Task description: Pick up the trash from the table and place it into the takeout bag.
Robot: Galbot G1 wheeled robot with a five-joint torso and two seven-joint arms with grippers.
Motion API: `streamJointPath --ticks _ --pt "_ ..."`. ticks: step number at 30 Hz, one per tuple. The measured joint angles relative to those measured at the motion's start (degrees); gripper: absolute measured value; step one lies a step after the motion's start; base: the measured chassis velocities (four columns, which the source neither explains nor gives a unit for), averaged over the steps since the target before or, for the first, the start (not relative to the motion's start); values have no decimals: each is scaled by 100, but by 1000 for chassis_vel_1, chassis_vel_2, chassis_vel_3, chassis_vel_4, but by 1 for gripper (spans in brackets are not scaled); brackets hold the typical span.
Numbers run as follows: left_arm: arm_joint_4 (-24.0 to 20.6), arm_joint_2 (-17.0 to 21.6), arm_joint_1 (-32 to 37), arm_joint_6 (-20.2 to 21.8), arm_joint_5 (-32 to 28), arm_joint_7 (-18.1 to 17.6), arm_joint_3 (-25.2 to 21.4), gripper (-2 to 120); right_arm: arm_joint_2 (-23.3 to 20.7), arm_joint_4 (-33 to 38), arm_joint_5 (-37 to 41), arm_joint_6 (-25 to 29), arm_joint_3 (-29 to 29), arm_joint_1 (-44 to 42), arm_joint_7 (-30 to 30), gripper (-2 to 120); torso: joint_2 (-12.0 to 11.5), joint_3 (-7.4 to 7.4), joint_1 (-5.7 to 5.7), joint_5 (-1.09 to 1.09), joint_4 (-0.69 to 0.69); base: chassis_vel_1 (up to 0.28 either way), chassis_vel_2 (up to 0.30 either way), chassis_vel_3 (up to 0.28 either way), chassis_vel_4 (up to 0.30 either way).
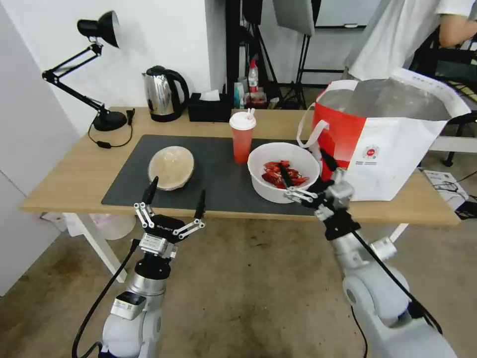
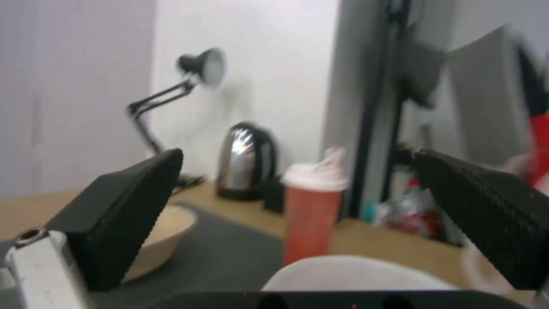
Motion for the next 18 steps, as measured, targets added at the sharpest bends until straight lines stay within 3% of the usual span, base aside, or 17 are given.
streamJointPath --ticks 10,18 --pt "36 -8 105 -17 38 63 2 100 -157 -418 132 -2028 -381 1206 -368 100 0 0 0 -1 1 0 0 0 0" --pt "88 -11 107 -51 58 73 11 100 -193 -791 -226 -2834 -607 1758 -608 100 0 0 0 -1 0 0 0 0 0"
